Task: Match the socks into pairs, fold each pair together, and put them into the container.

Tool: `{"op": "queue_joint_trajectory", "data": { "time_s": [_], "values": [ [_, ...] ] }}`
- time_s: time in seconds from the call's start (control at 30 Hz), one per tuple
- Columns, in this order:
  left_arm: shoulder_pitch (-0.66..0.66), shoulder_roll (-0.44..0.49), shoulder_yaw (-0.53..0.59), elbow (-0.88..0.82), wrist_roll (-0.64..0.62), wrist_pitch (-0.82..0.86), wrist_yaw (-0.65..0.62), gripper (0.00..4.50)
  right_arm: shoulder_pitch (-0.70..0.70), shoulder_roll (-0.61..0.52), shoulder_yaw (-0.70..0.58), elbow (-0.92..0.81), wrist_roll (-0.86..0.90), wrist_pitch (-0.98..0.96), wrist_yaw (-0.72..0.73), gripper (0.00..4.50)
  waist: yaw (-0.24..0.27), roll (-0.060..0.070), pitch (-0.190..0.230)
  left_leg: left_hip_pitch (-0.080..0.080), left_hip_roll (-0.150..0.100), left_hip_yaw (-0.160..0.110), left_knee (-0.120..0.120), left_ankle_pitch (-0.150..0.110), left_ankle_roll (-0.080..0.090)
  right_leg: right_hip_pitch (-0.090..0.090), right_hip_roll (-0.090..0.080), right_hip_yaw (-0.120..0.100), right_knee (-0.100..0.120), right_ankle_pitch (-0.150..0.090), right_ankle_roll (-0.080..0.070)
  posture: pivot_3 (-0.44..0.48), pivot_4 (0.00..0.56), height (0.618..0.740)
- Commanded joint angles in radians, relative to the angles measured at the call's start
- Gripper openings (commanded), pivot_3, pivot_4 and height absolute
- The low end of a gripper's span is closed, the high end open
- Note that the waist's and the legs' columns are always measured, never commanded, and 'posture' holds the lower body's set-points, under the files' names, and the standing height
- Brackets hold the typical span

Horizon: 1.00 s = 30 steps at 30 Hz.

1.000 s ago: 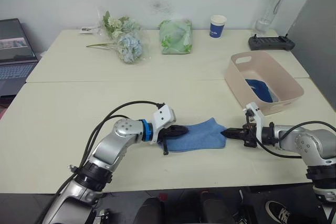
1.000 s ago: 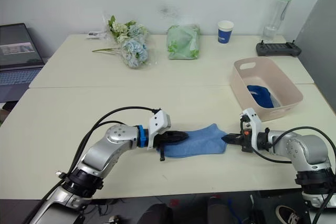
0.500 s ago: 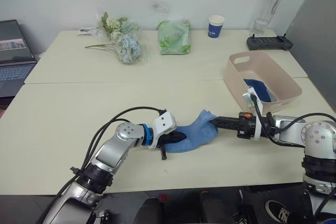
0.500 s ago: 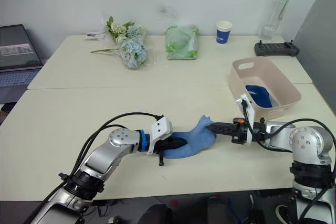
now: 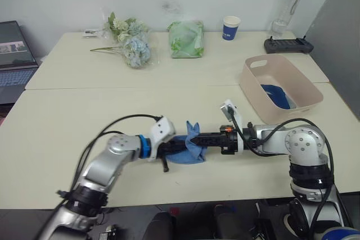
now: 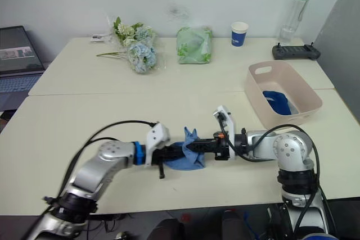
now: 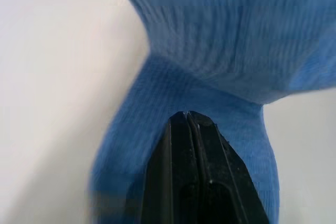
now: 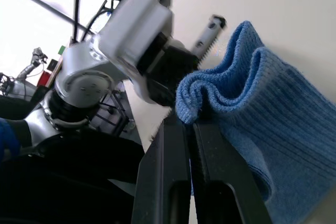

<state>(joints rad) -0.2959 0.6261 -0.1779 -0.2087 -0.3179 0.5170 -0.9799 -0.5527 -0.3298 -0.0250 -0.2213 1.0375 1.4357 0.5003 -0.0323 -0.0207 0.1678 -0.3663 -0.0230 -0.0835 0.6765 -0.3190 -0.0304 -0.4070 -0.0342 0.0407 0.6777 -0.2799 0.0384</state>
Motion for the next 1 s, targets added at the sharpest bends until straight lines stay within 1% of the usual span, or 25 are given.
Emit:
{"op": "queue_joint_trajectory", "data": {
  "time_s": [0.03, 0.1, 0.17, 0.23, 0.27, 0.4, 0.43, 0.53, 0.63, 0.67, 0.73, 0.8, 0.87, 1.0],
  "values": [
    [0.051, 0.159, 0.203, -0.183, -0.145, 0.139, -0.060, 0.02, -0.035, 0.010, 0.040, -0.002, -0.021, -0.037, 0.026, 0.00, -0.007, 0.000, 0.001, 0.000, 0.000, 0.000, 0.000, 0.000, 0.000, 0.000, 0.000, 0.000, 0.000, 0.000, 0.000, 0.000, 0.150, 0.740],
    [0.072, 0.224, 0.276, -0.229, -0.196, 0.189, -0.065, 0.02, -0.040, 0.011, 0.062, 0.006, -0.036, -0.049, 0.035, 0.00, -0.009, 0.001, 0.001, 0.000, 0.000, 0.000, -0.001, 0.000, 0.000, -0.001, 0.000, 0.000, 0.000, 0.000, 0.000, 0.000, 0.150, 0.740],
    [0.078, 0.251, 0.346, -0.252, -0.240, 0.225, -0.044, 0.02, -0.047, 0.025, 0.081, 0.014, -0.041, -0.056, 0.048, 0.00, -0.004, 0.002, 0.001, 0.000, 0.000, 0.000, 0.000, 0.000, 0.000, -0.001, 0.000, -0.001, 0.000, 0.000, 0.000, 0.000, 0.150, 0.740],
    [0.092, 0.255, 0.382, -0.267, -0.255, 0.234, -0.023, 0.00, -0.065, 0.046, 0.084, 0.031, -0.026, -0.039, 0.057, 0.53, 0.000, 0.002, 0.001, 0.000, 0.000, 0.000, 0.000, 0.000, 0.000, 0.001, 0.000, -0.001, -0.001, 0.000, 0.000, 0.000, 0.150, 0.740],
    [0.099, 0.250, 0.388, -0.272, -0.255, 0.229, -0.013, 0.00, -0.073, 0.055, 0.079, 0.039, -0.021, -0.032, 0.057, 0.72, 0.000, 0.002, 0.002, 0.000, -0.001, 0.000, 0.000, 0.000, 0.000, 0.001, 0.000, -0.001, -0.001, 0.000, 0.000, 0.000, 0.150, 0.740],
    [0.103, 0.225, 0.377, -0.301, -0.277, 0.221, 0.018, 0.00, -0.110, 0.068, 0.039, 0.071, -0.003, -0.001, 0.050, 2.06, 0.001, 0.002, 0.002, 0.000, -0.001, 0.000, 0.000, 0.000, 0.000, 0.001, 0.000, -0.001, -0.001, 0.000, 0.000, 0.000, 0.150, 0.740],
    [0.093, 0.217, 0.372, -0.306, -0.281, 0.224, 0.030, 0.00, -0.116, 0.066, 0.029, 0.077, 0.000, 0.007, 0.049, 2.45, 0.001, 0.002, 0.002, 0.000, -0.001, 0.000, 0.000, 0.000, 0.000, 0.001, 0.000, -0.001, -0.001, 0.000, 0.000, 0.000, 0.150, 0.740],
    [0.068, 0.199, 0.359, -0.320, -0.303, 0.233, 0.054, 0.00, -0.126, 0.057, -0.003, 0.082, 0.006, 0.026, 0.041, 3.37, 0.001, 0.002, 0.002, 0.000, 0.000, 0.000, 0.000, 0.000, 0.000, 0.001, 0.000, -0.001, -0.001, 0.000, 0.000, 0.000, 0.150, 0.740],
    [0.065, 0.186, 0.339, -0.349, -0.342, 0.252, 0.056, 0.00, -0.123, 0.035, -0.039, 0.081, -0.010, 0.032, 0.022, 4.42, 0.000, 0.002, 0.002, 0.000, -0.001, 0.000, 0.000, 0.000, 0.000, 0.000, 0.000, 0.000, -0.001, 0.000, 0.000, 0.000, 0.150, 0.740],
    [0.075, 0.186, 0.315, -0.359, -0.340, 0.252, 0.048, 0.00, -0.113, 0.009, -0.042, 0.076, -0.028, 0.025, 0.021, 4.42, 0.000, 0.002, 0.002, 0.000, -0.001, 0.001, 0.000, 0.000, 0.000, 0.000, 0.000, -0.001, -0.001, 0.000, 0.000, 0.000, 0.150, 0.740],
    [0.099, 0.194, 0.251, -0.365, -0.301, 0.220, 0.031, 0.00, -0.082, -0.067, -0.009, 0.052, -0.077, -0.005, 0.041, 4.42, 0.002, 0.002, 0.002, 0.000, -0.001, 0.001, 0.000, 0.000, 0.000, 0.000, 0.000, -0.001, -0.001, 0.000, 0.000, 0.000, 0.150, 0.740],
    [0.106, 0.185, 0.199, -0.350, -0.265, 0.184, 0.029, 0.00, -0.056, -0.116, 0.026, 0.046, -0.107, -0.024, 0.057, 4.42, 0.002, 0.002, 0.002, 0.000, -0.001, 0.002, 0.000, 0.000, 0.000, 0.001, -0.001, -0.001, -0.002, 0.000, 0.000, 0.000, 0.150, 0.740],
    [0.118, 0.178, 0.117, -0.301, -0.174, 0.106, 0.027, 0.00, -0.028, -0.139, 0.049, 0.044, -0.123, -0.037, 0.074, 4.42, 0.002, 0.002, 0.002, 0.000, -0.001, 0.002, 0.000, 0.000, 0.000, 0.001, -0.001, 0.000, -0.002, 0.000, 0.000, 0.000, 0.150, 0.740],
    [0.127, 0.171, 0.012, -0.198, -0.034, -0.023, 0.027, 0.00, -0.005, -0.144, 0.092, 0.046, -0.161, -0.066, 0.089, 4.42, -0.006, 0.002, 0.002, 0.001, 0.001, 0.003, -0.001, 0.000, 0.000, 0.000, 0.001, 0.000, 0.000, 0.000, 0.000, 0.000, 0.150, 0.740]
  ]
}}
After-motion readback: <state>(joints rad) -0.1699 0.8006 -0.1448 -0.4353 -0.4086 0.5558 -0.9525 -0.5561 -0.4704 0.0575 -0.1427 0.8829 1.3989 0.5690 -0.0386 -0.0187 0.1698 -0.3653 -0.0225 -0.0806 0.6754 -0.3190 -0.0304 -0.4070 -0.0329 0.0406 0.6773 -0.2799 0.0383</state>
